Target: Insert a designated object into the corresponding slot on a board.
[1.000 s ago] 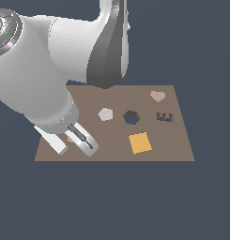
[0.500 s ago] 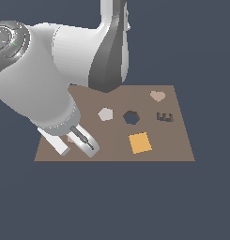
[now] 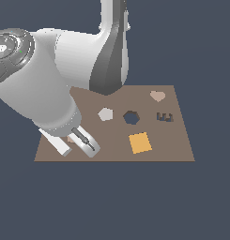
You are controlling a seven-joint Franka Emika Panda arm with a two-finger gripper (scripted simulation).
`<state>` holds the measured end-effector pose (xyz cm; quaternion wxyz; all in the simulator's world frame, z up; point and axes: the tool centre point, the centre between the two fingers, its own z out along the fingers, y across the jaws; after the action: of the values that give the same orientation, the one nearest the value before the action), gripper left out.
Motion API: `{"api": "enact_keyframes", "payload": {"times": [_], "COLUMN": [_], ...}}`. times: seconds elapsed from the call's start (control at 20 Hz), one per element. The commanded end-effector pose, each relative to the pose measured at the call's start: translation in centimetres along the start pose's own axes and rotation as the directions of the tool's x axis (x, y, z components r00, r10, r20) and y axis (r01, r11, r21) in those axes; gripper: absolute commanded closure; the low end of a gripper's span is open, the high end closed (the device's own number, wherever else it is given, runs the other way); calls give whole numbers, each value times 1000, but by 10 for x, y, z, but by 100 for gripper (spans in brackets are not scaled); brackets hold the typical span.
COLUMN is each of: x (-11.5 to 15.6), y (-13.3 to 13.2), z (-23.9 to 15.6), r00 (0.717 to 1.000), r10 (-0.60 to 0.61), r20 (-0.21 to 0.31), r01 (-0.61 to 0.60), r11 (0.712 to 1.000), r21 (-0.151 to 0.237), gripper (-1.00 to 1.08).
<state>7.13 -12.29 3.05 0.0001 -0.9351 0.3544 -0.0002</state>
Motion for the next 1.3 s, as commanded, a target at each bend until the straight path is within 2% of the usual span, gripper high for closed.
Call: {"api": "enact_keyframes", "payload": {"times": [0.0,0.6,0.95,1.25], "x": [0,-9,-30,-57], "y": [0,0,0,-4], "z": [1,-1,-2,-3], "r00": [1000,999,989,961], "r10": [0,42,145,275], "r20": [0,0,0,0], "r01": [0,-42,-145,-275], "r11": [1000,999,989,961], "r21": [-1,0,0,0], "gripper": [108,108,108,108]}}
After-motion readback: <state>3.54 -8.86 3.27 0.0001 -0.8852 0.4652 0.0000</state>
